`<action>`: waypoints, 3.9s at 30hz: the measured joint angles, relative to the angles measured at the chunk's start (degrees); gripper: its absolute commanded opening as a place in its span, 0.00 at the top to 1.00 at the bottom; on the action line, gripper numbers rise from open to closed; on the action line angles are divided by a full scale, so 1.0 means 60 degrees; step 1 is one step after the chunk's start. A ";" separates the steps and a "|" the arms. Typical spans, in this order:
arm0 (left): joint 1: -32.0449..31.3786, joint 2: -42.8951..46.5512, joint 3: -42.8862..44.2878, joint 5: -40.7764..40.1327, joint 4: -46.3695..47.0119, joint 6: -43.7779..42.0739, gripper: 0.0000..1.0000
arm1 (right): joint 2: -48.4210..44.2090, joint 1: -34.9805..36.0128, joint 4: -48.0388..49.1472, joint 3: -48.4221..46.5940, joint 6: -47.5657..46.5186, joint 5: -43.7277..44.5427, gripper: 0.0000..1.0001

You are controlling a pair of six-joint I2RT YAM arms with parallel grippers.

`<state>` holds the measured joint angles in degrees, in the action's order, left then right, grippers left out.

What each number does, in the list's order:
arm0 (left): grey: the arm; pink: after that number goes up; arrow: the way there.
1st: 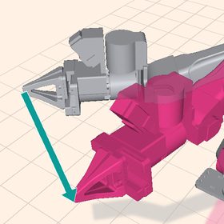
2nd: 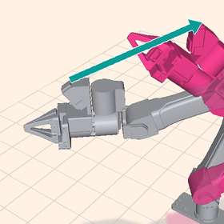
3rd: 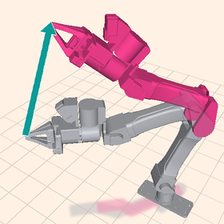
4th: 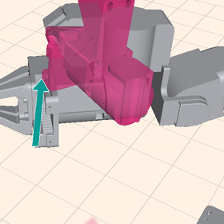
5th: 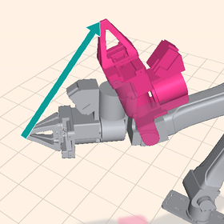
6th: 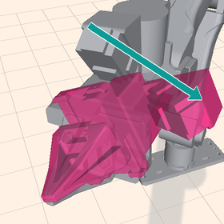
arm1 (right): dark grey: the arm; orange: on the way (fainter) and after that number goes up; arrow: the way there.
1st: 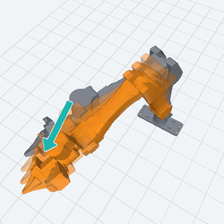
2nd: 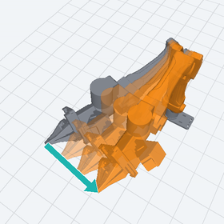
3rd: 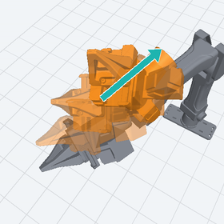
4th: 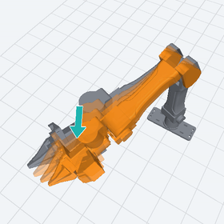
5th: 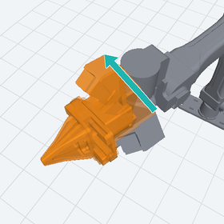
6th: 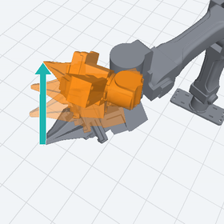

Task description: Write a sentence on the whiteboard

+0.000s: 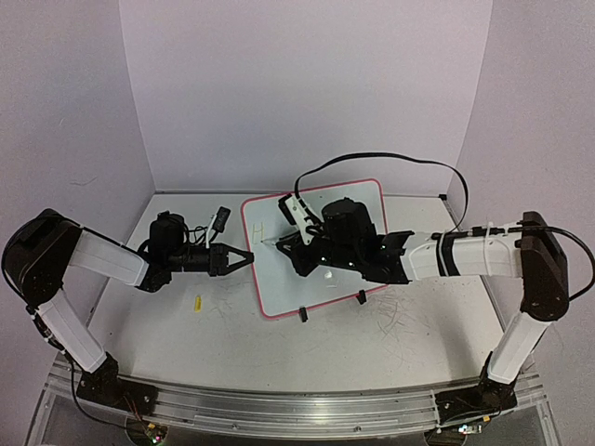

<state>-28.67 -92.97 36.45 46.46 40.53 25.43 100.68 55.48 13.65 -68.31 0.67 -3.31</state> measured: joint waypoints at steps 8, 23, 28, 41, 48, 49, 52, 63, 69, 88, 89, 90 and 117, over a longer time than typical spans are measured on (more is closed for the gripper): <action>0.0000 0.0000 0.0000 0.0034 0.0004 -0.0019 1.00 | -0.0159 0.0004 -0.0056 0.0007 0.0061 0.0003 1.00; 0.0000 0.0000 0.0051 0.0090 -0.0006 -0.0022 1.00 | -0.0674 -0.0321 0.0080 0.0036 0.0112 0.0041 1.00; 0.0000 0.0000 0.0055 0.0092 -0.0006 -0.0025 1.00 | -0.0674 -0.0321 0.0076 0.0039 0.0109 0.0040 1.00; 0.0000 0.0000 0.0055 0.0095 -0.0007 -0.0025 1.00 | -0.0674 -0.0321 0.0013 0.0040 0.0109 0.0061 1.00; 0.0000 0.0000 0.0055 0.0095 -0.0007 -0.0025 1.00 | -0.0528 -0.0321 -0.0049 0.0040 0.0109 0.0069 1.00; 0.0000 0.0000 0.0055 0.0095 -0.0007 -0.0025 1.00 | -0.0516 -0.0321 -0.0084 0.0040 0.0109 0.0071 1.00; 0.0000 0.0000 0.0057 0.0097 -0.0007 -0.0025 1.00 | -0.0488 -0.0321 -0.0147 0.0040 0.0107 0.0075 1.00; 0.0000 0.0000 0.0124 0.0138 -0.0156 -0.0027 1.00 | -0.0388 -0.0312 -0.0137 0.0031 0.0106 0.0149 1.00; 0.0001 0.0000 0.0124 0.0131 -0.0176 -0.0029 1.00 | -0.0341 -0.0295 -0.0137 -0.0001 0.0106 0.0110 1.00; 0.0000 0.0000 0.0175 0.0142 -0.0248 -0.0036 1.00 | -0.0208 -0.0230 -0.0279 -0.0095 0.0113 -0.0146 1.00; 0.0000 0.0000 0.0175 0.0138 -0.0248 -0.0036 1.00 | -0.0208 -0.0230 -0.0284 -0.0095 0.0113 -0.0142 1.00; 0.0001 0.0000 0.0175 0.0138 -0.0248 -0.0036 1.00 | -0.0208 -0.0229 -0.0284 -0.0094 0.0113 -0.0138 1.00; 0.0004 0.0000 0.0175 0.0125 -0.0255 -0.0069 1.00 | -0.0208 -0.0306 -0.0288 -0.0068 0.0103 -0.0255 1.00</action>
<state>-28.64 -92.97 37.50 47.20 39.00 25.02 99.44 53.65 11.92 -68.72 1.28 -4.84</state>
